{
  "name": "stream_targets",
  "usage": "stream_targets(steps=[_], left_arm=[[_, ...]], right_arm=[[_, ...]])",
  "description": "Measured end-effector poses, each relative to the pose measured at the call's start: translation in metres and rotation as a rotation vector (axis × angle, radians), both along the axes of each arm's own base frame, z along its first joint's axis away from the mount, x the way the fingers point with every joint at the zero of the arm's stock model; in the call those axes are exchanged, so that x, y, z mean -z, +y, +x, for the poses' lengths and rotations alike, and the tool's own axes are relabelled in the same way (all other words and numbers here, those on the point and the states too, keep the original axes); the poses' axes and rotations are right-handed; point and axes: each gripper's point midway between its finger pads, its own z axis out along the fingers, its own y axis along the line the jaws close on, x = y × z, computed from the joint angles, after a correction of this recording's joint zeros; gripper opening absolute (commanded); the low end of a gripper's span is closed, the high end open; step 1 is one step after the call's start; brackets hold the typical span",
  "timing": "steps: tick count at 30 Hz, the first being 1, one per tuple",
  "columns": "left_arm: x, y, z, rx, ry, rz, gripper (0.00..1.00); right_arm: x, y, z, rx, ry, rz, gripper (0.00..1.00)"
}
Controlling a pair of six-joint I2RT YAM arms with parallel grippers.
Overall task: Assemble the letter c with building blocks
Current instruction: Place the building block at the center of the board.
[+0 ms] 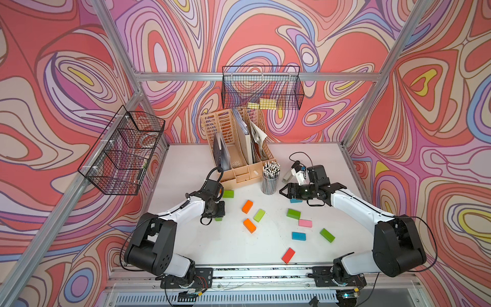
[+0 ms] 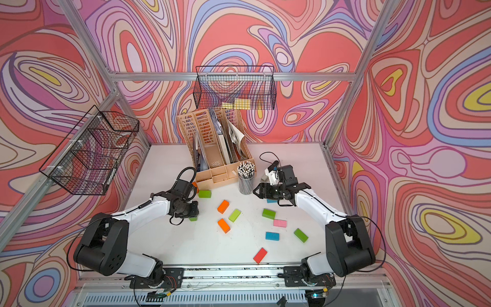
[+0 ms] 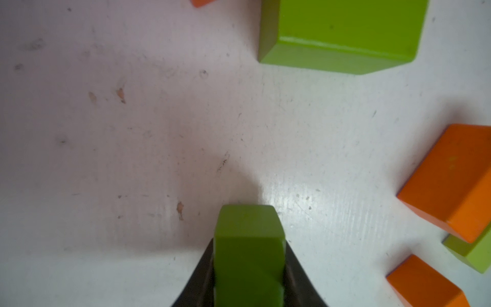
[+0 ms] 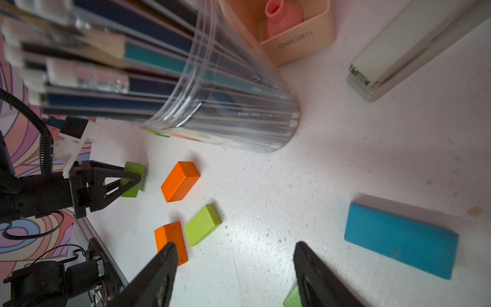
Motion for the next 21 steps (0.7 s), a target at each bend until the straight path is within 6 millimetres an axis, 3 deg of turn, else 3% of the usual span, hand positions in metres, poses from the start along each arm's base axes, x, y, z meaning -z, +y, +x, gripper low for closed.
stream_targets(steps=[6,10,21], left_arm=[[0.0030,-0.0004,-0.0033,0.008,0.006,0.012,0.28],[0.0035,-0.0018,-0.0025,0.014,0.000,0.019,0.41],[0.0057,-0.0053,-0.0032,0.030,0.001,0.030,0.58]], right_arm=[[-0.0005,0.0002,-0.0014,-0.001,0.000,0.005,0.73],[0.0017,-0.0002,-0.0028,-0.001,0.006,0.003,0.74],[0.0016,-0.0001,-0.0024,-0.001,0.003,0.004,0.75]])
